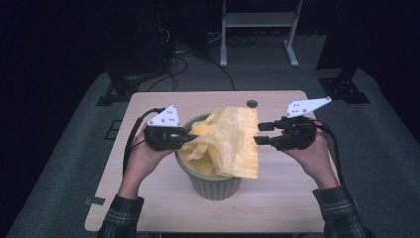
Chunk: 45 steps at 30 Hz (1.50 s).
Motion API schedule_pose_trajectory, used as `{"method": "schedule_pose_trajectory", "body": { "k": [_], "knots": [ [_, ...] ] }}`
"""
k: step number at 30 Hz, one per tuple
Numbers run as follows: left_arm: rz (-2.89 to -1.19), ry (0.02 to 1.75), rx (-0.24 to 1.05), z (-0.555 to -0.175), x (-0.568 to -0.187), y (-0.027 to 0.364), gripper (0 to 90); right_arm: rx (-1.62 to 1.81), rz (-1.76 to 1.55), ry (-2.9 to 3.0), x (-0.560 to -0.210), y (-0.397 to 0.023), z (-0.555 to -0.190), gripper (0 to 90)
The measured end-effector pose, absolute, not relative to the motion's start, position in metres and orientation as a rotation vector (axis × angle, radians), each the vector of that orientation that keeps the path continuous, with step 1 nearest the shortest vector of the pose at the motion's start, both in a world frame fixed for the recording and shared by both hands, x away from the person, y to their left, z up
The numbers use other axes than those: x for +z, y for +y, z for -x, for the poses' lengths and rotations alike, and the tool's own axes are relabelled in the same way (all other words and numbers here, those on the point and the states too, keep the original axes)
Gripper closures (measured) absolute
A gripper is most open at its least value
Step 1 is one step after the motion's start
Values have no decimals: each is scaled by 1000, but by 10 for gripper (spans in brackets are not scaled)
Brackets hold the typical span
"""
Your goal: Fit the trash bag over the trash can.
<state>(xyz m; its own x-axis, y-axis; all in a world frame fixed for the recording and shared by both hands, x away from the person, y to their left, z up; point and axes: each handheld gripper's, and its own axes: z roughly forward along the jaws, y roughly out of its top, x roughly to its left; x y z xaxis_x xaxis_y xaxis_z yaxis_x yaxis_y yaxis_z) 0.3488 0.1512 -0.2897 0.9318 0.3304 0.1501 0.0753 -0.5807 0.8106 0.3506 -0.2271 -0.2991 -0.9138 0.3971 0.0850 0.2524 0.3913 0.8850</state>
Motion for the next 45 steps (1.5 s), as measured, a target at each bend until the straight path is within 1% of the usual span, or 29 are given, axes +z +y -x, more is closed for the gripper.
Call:
{"method": "schedule_pose_trajectory", "body": {
  "k": [3,8,27,45],
  "knots": [
    [-2172,302,352,-349,-291,151,803,1541,-577,2511,-306,-234,-343,435],
    [-2177,303,339,-350,-295,150,803,1512,-571,2516,-312,-237,-334,427],
    [-2171,309,327,-351,-296,152,800,1475,-575,2546,-321,-233,-334,430],
    [-2178,305,319,-352,-297,151,799,1467,-572,2545,-322,-234,-333,430]
  ]
}}
